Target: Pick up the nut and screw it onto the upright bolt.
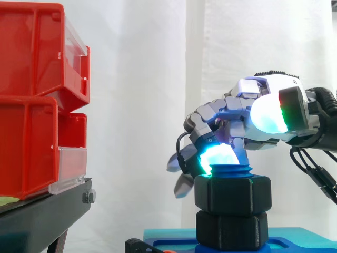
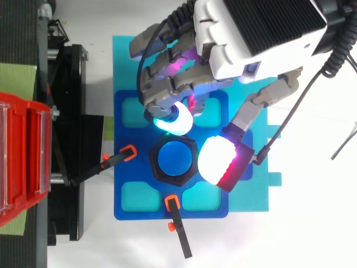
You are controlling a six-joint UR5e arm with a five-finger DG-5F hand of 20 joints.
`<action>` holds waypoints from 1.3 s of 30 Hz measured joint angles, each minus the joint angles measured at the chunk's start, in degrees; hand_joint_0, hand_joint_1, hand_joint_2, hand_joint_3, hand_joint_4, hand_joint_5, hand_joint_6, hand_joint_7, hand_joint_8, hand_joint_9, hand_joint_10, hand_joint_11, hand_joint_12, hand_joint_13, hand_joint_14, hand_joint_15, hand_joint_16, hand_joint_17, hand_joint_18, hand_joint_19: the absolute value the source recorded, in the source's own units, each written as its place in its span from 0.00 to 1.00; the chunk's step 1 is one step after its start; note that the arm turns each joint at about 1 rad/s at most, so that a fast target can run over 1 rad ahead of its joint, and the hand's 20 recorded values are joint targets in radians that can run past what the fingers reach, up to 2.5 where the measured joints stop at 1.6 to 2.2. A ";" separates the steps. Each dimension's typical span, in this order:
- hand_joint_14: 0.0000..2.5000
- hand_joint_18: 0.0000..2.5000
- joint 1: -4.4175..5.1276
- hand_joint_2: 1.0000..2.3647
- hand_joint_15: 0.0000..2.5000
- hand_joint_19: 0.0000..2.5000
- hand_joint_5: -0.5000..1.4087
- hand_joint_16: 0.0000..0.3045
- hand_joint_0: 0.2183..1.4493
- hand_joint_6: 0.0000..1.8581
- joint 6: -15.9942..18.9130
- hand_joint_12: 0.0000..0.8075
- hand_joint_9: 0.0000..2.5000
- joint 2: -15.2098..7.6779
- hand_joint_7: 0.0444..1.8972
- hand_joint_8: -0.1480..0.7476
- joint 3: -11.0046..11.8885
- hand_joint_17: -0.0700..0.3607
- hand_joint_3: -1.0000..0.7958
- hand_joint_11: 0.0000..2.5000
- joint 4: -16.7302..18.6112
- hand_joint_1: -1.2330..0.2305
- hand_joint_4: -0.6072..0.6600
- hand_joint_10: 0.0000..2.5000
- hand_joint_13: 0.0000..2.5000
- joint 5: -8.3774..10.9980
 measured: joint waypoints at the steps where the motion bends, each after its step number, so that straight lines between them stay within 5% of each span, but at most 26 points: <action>1: 0.00 0.25 -0.08 0.00 0.01 0.06 0.31 0.11 0.22 0.29 -0.01 0.31 0.64 0.01 0.73 0.35 0.00 0.33 0.28 0.04 -0.03 0.62 0.52 0.00 0.36 -0.05; 4: 0.00 0.22 -0.22 0.00 0.01 0.05 0.29 0.12 0.22 0.27 0.01 0.34 0.60 0.02 0.74 0.40 0.00 0.35 0.28 0.04 -0.11 0.62 0.54 0.00 0.33 -0.11; 9: 0.00 0.18 -0.27 0.00 0.01 0.05 0.23 0.14 0.21 0.27 0.02 0.38 0.50 0.03 0.52 0.45 0.13 0.38 0.28 0.02 0.09 0.64 0.66 0.00 0.28 -0.14; 15: 0.00 0.13 -0.30 0.00 0.00 0.03 0.19 0.15 0.19 0.27 0.02 0.41 0.42 0.04 0.37 0.46 0.70 0.41 0.28 0.00 0.30 0.63 0.63 0.00 0.24 -0.16; 27: 0.00 0.07 -0.03 0.00 0.00 0.00 0.18 0.16 0.19 0.27 0.02 0.43 0.35 -0.02 0.32 0.44 2.36 0.42 0.28 0.00 0.91 0.62 0.59 0.00 0.19 -0.70; 33: 0.00 0.00 0.56 0.00 0.00 0.00 0.16 0.18 0.17 0.27 0.02 0.43 0.14 -0.08 0.28 0.39 2.19 0.45 0.28 0.00 0.83 0.64 0.52 0.00 0.00 -0.48; 39: 0.00 0.00 1.06 0.00 0.00 0.00 0.15 0.20 0.17 0.27 0.10 0.42 0.04 -0.28 0.27 0.36 0.02 0.47 0.28 0.00 2.88 0.67 0.51 0.00 0.00 0.20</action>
